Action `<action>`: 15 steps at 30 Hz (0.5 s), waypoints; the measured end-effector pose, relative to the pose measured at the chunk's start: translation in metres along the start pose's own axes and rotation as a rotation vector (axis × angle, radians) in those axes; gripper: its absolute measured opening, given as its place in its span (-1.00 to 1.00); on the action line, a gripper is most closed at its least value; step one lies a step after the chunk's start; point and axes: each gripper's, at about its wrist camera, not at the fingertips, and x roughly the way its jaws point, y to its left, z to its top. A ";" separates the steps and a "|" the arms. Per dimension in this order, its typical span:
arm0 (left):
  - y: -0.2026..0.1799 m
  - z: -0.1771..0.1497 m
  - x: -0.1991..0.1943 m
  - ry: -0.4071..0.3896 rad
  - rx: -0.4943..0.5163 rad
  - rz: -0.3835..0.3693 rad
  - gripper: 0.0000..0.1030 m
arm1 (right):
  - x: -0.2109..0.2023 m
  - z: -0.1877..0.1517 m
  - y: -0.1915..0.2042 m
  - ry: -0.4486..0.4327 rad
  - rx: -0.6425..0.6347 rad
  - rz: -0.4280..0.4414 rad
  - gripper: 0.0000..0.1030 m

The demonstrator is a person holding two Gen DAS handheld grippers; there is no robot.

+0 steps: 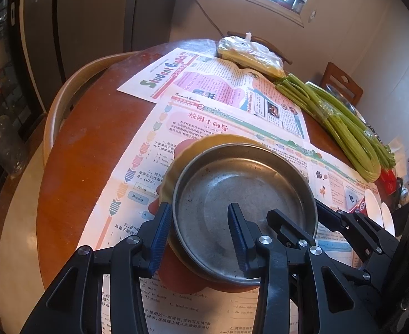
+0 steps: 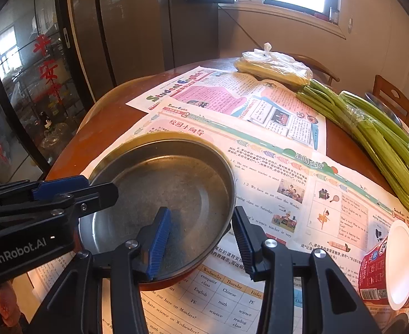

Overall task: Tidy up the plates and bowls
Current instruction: 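Carry the steel pan with the right tool over the yellow shell plate, then lower the steel pan onto the yellow shell plate and open the right tool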

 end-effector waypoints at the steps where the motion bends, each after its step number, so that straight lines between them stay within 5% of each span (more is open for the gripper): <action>1: 0.000 0.000 -0.001 -0.002 0.001 0.001 -0.16 | 0.000 0.000 0.000 -0.001 0.001 0.000 -0.11; 11: 0.004 0.001 -0.019 -0.044 -0.018 -0.004 -0.15 | -0.012 0.000 -0.008 -0.034 0.036 0.021 -0.11; 15: 0.011 0.003 -0.025 -0.057 -0.038 0.014 0.05 | -0.023 -0.001 -0.011 -0.059 0.053 0.030 0.01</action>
